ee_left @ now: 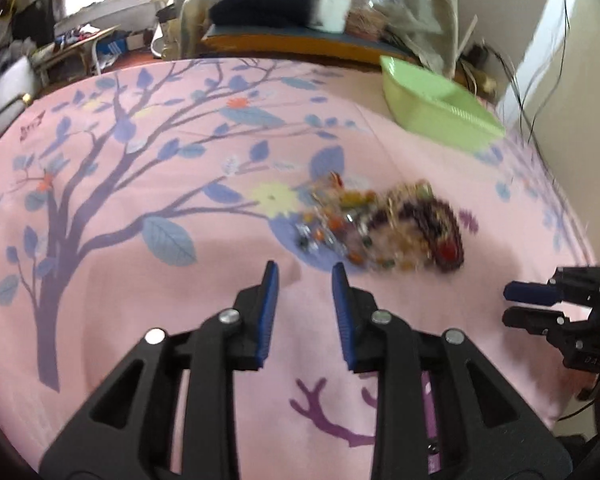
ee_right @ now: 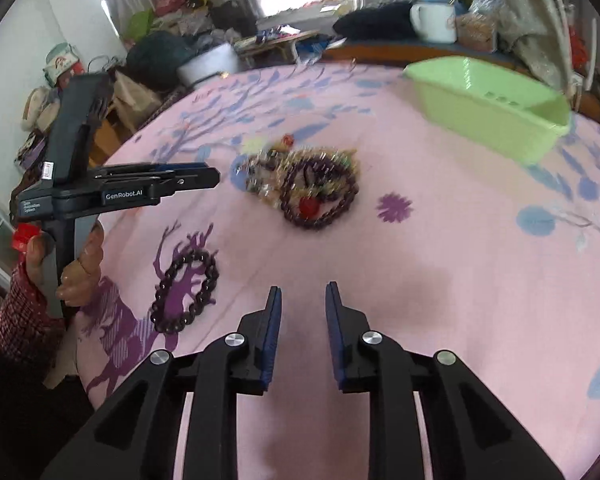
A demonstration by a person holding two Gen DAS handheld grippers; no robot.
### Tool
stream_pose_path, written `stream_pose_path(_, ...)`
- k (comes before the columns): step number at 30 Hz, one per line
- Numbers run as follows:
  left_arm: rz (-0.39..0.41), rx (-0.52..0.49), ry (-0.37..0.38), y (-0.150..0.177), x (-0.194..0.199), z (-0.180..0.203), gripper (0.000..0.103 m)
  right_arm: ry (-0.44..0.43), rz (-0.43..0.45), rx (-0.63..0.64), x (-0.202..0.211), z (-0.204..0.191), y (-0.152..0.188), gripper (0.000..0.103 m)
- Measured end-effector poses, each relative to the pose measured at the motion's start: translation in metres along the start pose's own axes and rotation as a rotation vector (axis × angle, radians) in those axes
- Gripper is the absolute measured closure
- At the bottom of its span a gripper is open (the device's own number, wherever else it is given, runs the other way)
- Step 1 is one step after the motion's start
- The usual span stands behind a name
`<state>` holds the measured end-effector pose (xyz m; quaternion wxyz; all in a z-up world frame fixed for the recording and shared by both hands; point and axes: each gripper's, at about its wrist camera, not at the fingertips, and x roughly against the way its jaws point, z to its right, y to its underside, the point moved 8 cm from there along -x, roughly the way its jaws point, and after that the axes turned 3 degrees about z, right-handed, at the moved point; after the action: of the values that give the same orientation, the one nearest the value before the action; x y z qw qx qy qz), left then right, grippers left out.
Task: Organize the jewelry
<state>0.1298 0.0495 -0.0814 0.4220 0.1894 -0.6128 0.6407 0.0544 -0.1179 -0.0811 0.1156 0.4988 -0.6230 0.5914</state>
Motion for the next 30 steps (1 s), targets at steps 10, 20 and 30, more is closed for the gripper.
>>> stream_pose_path(10,0.034,0.09,0.119,0.007,0.018,-0.006,0.072,-0.037,0.04,0.157,-0.052,-0.043,-0.067,0.103)
stream_pose_path(20,0.012,0.031,0.175,-0.001,0.005,0.02,0.061,0.067,-0.013,0.055,-0.039,0.012,-0.033,0.103)
stream_pose_path(30,0.021,0.088,0.188,-0.003,0.004,0.006,0.061,-0.032,0.113,0.061,-0.021,-0.015,-0.045,0.103)
